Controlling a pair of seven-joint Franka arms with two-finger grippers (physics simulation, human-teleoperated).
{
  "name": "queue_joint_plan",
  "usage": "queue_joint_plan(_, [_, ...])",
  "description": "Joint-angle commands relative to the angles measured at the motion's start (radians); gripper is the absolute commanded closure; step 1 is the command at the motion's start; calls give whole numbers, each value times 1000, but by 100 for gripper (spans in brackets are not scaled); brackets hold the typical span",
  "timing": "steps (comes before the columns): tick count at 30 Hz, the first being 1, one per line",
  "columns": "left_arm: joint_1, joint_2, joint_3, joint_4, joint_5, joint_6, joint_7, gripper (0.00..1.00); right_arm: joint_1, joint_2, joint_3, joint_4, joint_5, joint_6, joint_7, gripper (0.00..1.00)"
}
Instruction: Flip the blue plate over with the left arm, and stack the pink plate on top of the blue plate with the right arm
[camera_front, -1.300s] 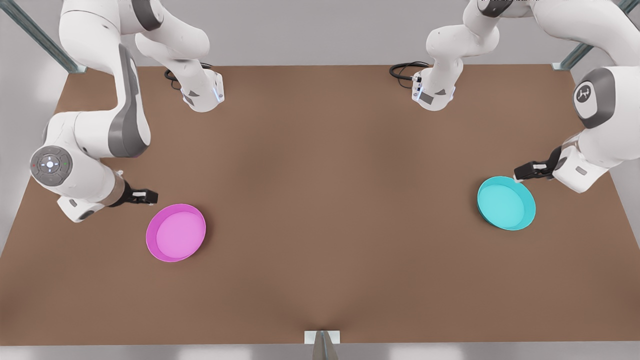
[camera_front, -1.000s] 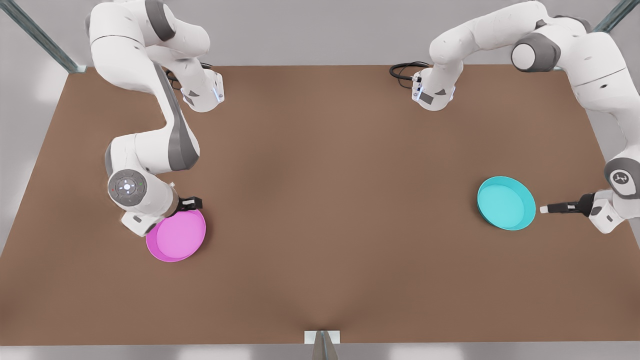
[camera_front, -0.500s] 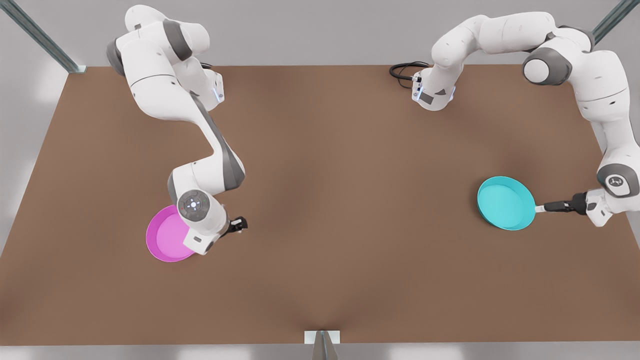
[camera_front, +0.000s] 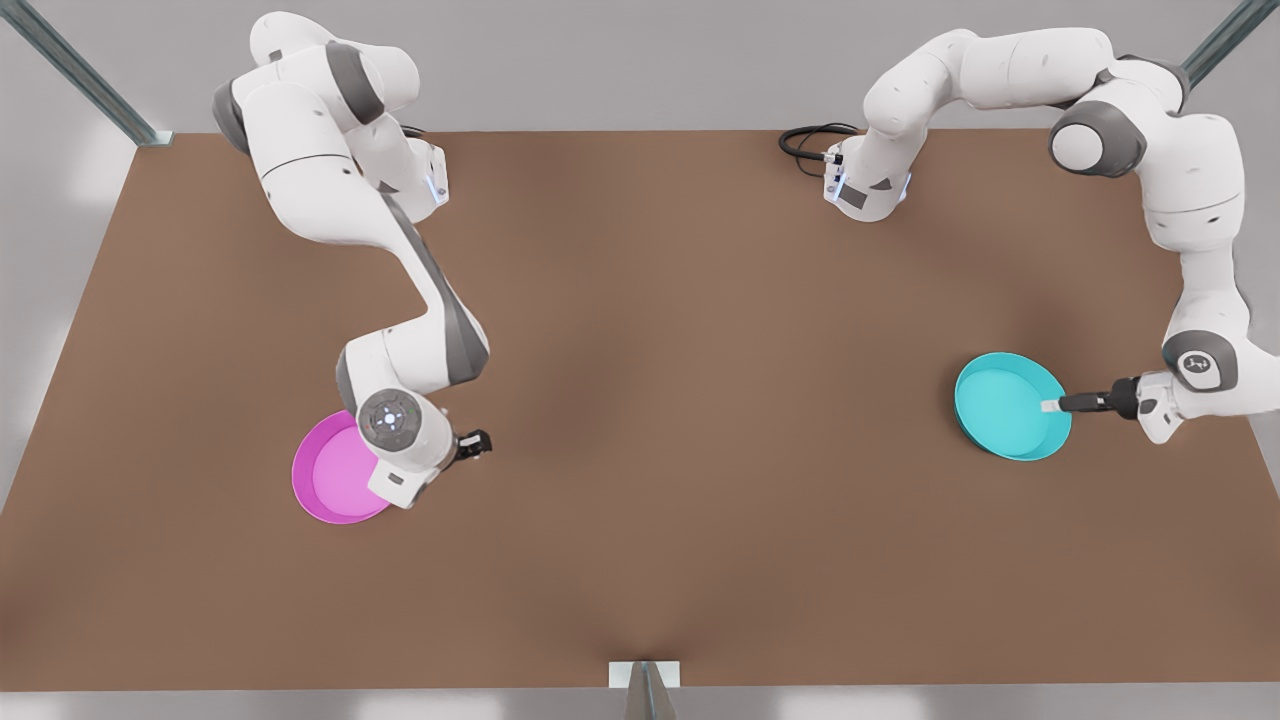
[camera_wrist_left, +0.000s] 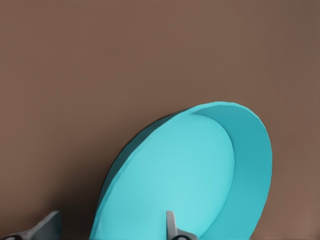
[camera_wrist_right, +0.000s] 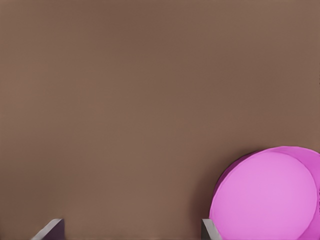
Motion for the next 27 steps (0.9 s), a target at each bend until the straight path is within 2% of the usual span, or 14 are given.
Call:
queue_joint_plan(1, [-1, 0, 0, 0, -33, 0, 0, 0, 0, 0, 0, 0, 0, 0, -2, 0])
queue_joint_plan(4, [0, -2, 0, 1, -31, -2, 0, 0, 2, 0, 0, -2, 0, 0, 0, 0])
queue_joint_plan(5, [0, -2, 0, 1, -33, -2, 0, 4, 2, 0, 0, -2, 0, -11, 2, 0])
queue_joint_plan(6, [0, -2, 0, 1, -33, 0, 0, 19, -3, 2, 0, -2, 0, -11, 2, 0])
queue_joint_plan(7, [0, -2, 0, 1, -33, 0, -2, 30, -3, 2, -2, -3, 0, -11, 2, 0])
queue_joint_plan(8, [0, -2, 0, 1, -33, 0, -2, 38, -6, 2, -2, -3, 0, -12, 2, 0])
queue_joint_plan(9, [0, -2, 0, 1, -33, 0, -2, 41, -5, 2, -2, -6, 0, -14, 2, 0])
queue_joint_plan(18, [-1, 1, -2, 3, -33, 32, 0, 44, 19, -8, -3, 14, -3, -34, 11, 0])
queue_joint_plan(20, [-1, 1, 0, 3, -33, 29, -2, 53, -73, -12, 0, 37, 14, -25, 11, 0])
queue_joint_plan(22, [-1, 1, -2, 3, -33, 29, -2, 57, -81, -18, 2, 45, 121, -31, 15, 0])
queue_joint_plan(27, [-1, 1, 0, 3, -33, 32, -2, 58, -90, -72, 23, 46, 195, -153, 18, 0])
